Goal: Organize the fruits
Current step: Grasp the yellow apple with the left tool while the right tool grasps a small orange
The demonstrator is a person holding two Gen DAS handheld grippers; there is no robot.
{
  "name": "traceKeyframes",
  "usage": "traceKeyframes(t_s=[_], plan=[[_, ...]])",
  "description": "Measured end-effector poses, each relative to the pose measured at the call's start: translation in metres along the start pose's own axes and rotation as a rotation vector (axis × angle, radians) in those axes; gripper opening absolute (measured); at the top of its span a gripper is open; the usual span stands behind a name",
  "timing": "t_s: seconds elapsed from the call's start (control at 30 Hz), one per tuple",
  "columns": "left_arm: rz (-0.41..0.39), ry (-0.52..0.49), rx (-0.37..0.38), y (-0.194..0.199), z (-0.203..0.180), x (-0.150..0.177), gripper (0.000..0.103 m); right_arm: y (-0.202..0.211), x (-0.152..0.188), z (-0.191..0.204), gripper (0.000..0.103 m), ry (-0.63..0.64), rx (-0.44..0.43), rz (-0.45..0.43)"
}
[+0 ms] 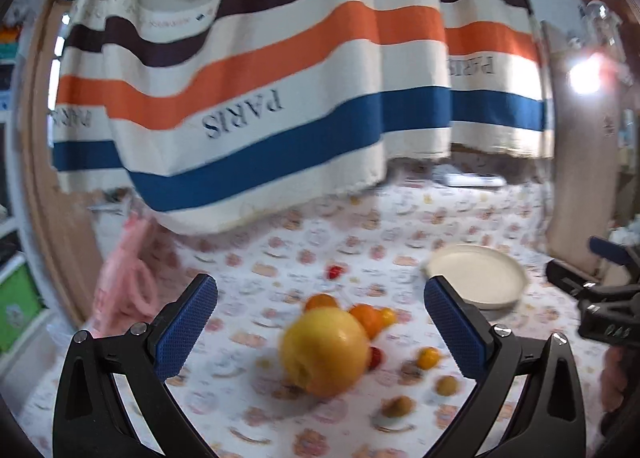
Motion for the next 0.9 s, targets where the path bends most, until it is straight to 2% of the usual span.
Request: traceKeyframes(t_s=[0.13, 0.2, 0.3, 0.43, 0.5, 0.57, 0.67, 0.77, 0.9], plan=[[0.033, 0.024, 0.016, -0.013, 0.005, -0.007, 0.103, -0.009, -0.017, -0.01, 0.103, -0.062, -0.019, -0.021], [0.049, 0.033, -0.007, -0.02, 0.009, -0.008, 0.103, -0.014, -0.025, -0.016, 0.103, -0.083, -0.013, -0.033], [0.089, 0.039, -0.049, -0.033, 0.016, -0.002, 0.103, -0.029, -0.042, -0.012, 0.103, -0.038, -0.041, -0.022], [0.241, 0.075, -0.003, -0.056, 0.019, 0.025, 0.103, -0.049, -0.055, 0.001, 0.103, -0.026, -0.064, -0.036], [0.304, 0.082, 0.009, -0.069, 0.021, 0.039, 0.103, -0.059, -0.053, 0.011, 0.103, -0.034, -0.116, -0.034], [0.356, 0.099, -0.019, -0.079, 0.026, 0.05, 0.103, -0.068, -0.046, 0.02, 0.103, -0.035, -0.159, -0.007], [0.403, 0.131, -0.006, -0.091, 0.03, 0.061, 0.102, -0.077, -0.034, 0.026, 0.103, -0.044, -0.201, 0.031], [0.43, 0.166, 0.017, -0.1, 0.032, 0.068, 0.102, -0.081, -0.025, 0.026, 0.103, -0.061, -0.21, 0.053], [0.501, 0.178, 0.065, -0.106, 0.029, 0.079, 0.102, -0.089, -0.016, 0.024, 0.103, -0.067, -0.17, 0.085]])
Point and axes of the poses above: each gripper's, at about its wrist camera, not at the fingertips, and y roughly against the way its jaws point, z to its left, x to its underside, the point moved 8 cm from there along -y, roughly the way its jaws point, and after that the axes turned 15 degrees about y, right-handed, at the moved point
